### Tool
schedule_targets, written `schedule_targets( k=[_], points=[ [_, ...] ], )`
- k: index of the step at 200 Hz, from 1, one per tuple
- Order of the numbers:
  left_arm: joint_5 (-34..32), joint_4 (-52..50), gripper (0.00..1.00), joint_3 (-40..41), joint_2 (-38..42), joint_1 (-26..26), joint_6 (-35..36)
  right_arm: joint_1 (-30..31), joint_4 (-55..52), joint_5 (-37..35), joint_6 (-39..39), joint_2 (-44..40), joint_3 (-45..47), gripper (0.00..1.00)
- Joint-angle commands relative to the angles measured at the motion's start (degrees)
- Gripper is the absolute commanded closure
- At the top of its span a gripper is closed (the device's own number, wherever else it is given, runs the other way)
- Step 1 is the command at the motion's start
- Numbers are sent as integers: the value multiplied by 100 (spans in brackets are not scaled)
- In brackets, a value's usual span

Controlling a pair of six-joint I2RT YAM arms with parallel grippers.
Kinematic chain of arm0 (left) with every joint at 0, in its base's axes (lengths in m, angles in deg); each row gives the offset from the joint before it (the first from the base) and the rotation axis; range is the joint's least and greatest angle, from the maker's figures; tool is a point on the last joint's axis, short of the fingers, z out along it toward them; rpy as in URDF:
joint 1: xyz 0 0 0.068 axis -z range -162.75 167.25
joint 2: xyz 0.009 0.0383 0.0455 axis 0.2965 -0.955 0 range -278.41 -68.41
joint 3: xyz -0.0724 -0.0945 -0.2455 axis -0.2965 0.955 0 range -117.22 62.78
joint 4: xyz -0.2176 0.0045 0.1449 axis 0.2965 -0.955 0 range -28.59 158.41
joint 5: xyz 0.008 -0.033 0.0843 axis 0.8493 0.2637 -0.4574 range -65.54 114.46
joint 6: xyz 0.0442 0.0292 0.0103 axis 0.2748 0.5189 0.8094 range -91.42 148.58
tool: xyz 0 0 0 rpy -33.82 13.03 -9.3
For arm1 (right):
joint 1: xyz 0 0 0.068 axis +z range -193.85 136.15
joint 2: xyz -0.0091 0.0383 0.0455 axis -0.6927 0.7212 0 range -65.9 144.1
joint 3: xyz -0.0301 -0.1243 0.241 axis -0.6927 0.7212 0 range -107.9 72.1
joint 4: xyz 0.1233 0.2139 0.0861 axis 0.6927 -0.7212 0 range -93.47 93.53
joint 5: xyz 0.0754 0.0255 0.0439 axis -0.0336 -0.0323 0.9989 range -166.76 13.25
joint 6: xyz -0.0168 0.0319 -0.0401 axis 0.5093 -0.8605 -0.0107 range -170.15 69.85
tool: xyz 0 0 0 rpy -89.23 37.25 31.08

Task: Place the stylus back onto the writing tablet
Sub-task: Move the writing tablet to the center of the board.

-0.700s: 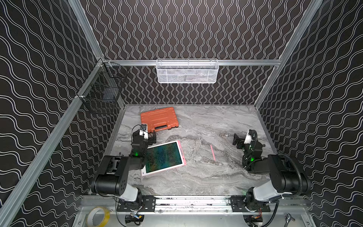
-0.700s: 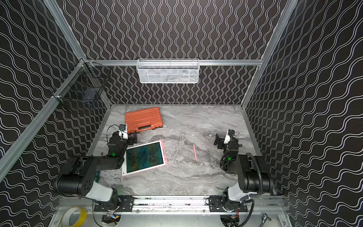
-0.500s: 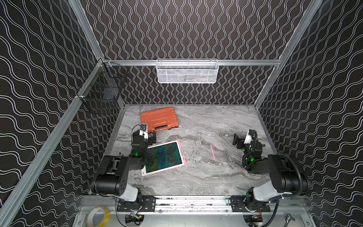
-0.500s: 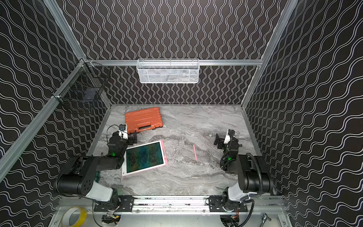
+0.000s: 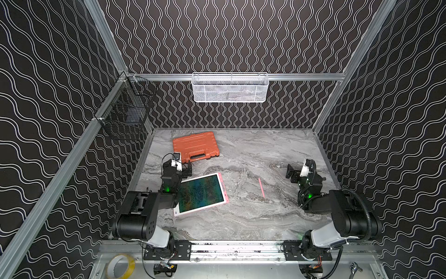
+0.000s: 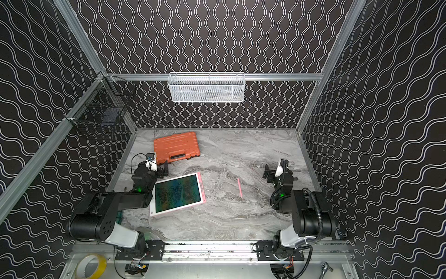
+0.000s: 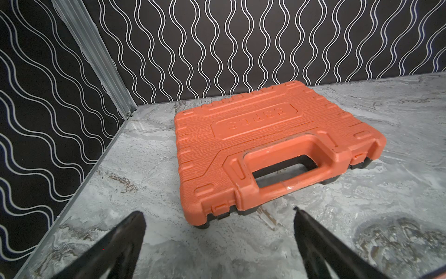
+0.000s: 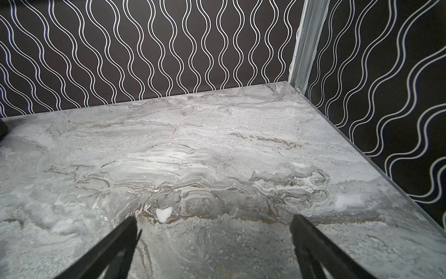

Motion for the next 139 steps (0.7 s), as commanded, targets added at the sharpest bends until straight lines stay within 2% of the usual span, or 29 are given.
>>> schedule_targets(
  k=[1, 64, 86, 120, 128, 139],
  points=[
    [29, 194, 1, 5, -5, -7, 81, 5, 220, 23, 7, -4, -14, 0],
    [18, 212, 1, -1, -14, -11, 97, 6, 211, 18, -10, 1, -22, 0],
    [380, 246, 1, 36, 4, -12, 195, 7, 218, 21, -30, -8, -5, 0],
    [238, 184, 1, 3, 12, -10, 141, 1, 249, 15, -25, -29, 8, 0],
    [276, 220, 1, 27, 44, -12, 159, 1, 232, -310, -76, -118, -19, 0],
    [370, -88, 1, -34, 317, 9, 232, 1, -593, -859, -341, -547, -197, 0]
  ],
)
